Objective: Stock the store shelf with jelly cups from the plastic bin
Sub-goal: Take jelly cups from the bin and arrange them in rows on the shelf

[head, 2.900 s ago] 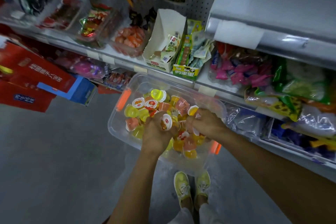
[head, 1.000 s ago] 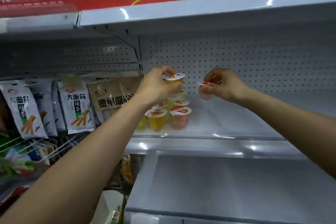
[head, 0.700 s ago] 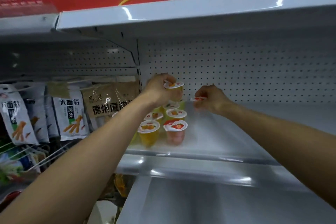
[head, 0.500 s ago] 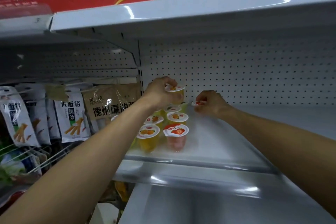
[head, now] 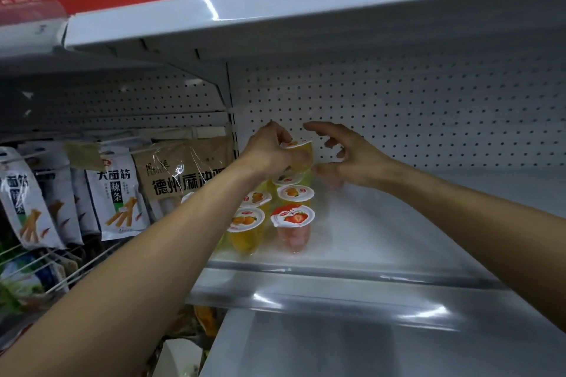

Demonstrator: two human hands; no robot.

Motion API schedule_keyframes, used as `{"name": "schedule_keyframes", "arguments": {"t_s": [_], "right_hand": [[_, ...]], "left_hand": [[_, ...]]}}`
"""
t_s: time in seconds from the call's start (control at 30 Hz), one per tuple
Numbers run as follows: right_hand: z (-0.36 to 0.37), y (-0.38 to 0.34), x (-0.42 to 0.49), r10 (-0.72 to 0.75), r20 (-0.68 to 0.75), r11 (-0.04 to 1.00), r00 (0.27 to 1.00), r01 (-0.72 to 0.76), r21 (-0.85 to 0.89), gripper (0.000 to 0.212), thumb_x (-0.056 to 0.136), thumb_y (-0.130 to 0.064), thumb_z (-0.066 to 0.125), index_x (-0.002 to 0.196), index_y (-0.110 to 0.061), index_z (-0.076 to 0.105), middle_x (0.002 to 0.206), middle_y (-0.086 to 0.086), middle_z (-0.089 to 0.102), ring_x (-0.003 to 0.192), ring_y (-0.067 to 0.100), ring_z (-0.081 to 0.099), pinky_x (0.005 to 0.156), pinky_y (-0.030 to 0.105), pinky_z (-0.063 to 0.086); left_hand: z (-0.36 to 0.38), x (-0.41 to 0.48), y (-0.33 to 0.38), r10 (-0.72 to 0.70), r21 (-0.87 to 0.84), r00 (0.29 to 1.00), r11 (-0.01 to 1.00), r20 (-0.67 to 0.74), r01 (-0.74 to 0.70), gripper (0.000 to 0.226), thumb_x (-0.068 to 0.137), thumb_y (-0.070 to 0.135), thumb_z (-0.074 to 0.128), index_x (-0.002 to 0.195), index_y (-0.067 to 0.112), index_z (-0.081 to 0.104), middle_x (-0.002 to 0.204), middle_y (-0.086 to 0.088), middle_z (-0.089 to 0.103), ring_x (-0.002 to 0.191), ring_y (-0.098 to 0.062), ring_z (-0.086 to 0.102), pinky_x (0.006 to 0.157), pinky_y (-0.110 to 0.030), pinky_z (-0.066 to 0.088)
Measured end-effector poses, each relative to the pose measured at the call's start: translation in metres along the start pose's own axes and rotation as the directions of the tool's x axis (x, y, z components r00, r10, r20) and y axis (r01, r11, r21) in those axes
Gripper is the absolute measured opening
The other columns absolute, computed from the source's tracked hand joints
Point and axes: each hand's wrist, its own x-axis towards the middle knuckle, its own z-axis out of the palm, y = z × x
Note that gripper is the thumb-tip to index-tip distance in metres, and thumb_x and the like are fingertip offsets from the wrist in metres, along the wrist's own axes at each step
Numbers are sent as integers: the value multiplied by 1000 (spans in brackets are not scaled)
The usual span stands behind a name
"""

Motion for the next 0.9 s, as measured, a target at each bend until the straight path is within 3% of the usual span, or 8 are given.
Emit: {"name": "schedule_keyframes", "arguments": {"t_s": [0.07,0.17,0.27,0.37,0.47,0.53,0.67,0.9], "right_hand": [[0,-11,-1,-30,-21,997,999,31,73,60,79,-23,77,133,-32,52,119,-4,57,96,10,59,77,21,51],[0,-19,-6,6,-64,974,998,8,228,47,78,-6,77,120,-14,60,90,0,64,76,8,63,72,21,55],[3,-13,-13,92,-104,978,990,-70,195,44,76,-8,80,114,-12,59,82,-1,59,67,12,60,67,31,56],[14,-1,-20,149,-116,984,982,-135,115,40,75,-13,80,107,-14,57,86,-3,59,68,11,58,60,16,50],[25,10,-23,175,-116,983,978,-169,66,42,71,-17,83,105,-15,57,95,2,64,73,10,60,64,15,49],[30,14,-23,193,-93,981,977,-190,43,43,71,-20,84,104,-18,56,99,3,64,76,12,63,65,17,53],[37,21,-23,224,-77,974,971,-226,-19,45,67,-26,86,100,-23,55,105,4,64,83,18,65,75,35,59],[38,18,-26,232,-60,964,971,-237,-123,45,73,-37,80,106,-25,52,118,6,63,94,23,62,84,38,56]], "left_hand": [[2,2,4,20,-49,1000,999,15,-19,39,72,36,82,98,24,56,99,-1,61,90,-22,66,72,-34,57],[2,3,6,46,-174,997,984,67,-34,32,77,28,80,101,21,60,102,-4,64,90,-22,68,85,-41,59],[-2,1,-1,118,-20,991,993,57,-117,27,84,30,74,109,23,65,108,4,64,95,-16,64,83,-31,55],[-5,-1,-9,202,282,976,935,81,-217,12,87,35,67,96,29,73,101,11,69,95,-14,62,87,-35,50],[-4,-3,-14,186,529,976,820,114,-218,15,90,36,62,92,31,76,101,14,72,98,-16,62,98,-42,42],[-2,-2,-17,165,567,977,795,136,-213,17,89,40,62,94,31,76,104,12,73,99,-16,63,98,-42,43],[3,2,-22,132,601,982,777,138,-189,23,88,45,62,97,28,75,103,7,73,97,-18,63,97,-41,44],[6,1,-27,159,604,977,767,143,-214,21,89,44,60,95,29,74,100,9,72,99,-18,62,98,-40,39]]}}
